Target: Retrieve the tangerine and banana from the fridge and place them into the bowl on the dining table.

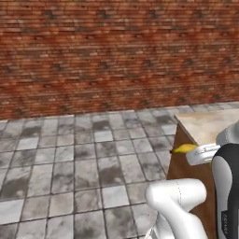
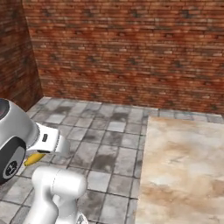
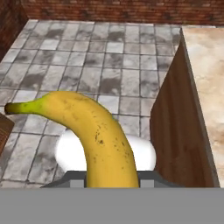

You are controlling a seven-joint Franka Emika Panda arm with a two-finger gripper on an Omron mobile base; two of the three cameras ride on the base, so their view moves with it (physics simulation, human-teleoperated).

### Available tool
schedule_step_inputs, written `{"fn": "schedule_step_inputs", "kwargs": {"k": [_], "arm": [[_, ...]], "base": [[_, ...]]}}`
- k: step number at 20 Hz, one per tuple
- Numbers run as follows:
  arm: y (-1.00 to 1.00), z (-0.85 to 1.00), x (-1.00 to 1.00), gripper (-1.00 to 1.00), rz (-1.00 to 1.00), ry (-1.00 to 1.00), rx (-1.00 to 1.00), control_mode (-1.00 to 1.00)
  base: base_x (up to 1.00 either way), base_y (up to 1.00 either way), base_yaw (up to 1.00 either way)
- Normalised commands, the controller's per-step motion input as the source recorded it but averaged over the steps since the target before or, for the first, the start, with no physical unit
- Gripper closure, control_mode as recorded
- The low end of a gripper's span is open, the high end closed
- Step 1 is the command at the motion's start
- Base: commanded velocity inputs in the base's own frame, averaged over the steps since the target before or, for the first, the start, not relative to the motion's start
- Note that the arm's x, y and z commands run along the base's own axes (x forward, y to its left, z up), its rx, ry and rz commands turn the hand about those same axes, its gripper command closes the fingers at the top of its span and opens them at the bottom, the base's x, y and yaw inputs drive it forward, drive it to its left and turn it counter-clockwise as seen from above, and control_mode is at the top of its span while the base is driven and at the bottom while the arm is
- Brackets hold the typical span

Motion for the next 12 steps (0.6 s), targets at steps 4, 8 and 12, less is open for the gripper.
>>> {"fn": "schedule_step_inputs", "kwargs": {"k": [4, 8, 12], "arm": [[0.00, 0.00, 0.00, 1.00, 0.00, 0.00, 0.00, 1.00], [0.00, 0.00, 0.00, 1.00, 0.00, 0.00, 0.00, 1.00], [0.00, 0.00, 0.00, 1.00, 0.00, 0.00, 0.00, 1.00]], "base": [[1.00, -0.44, 0.04], [1.00, -0.28, 0.00], [1.00, -0.13, -0.04]]}}
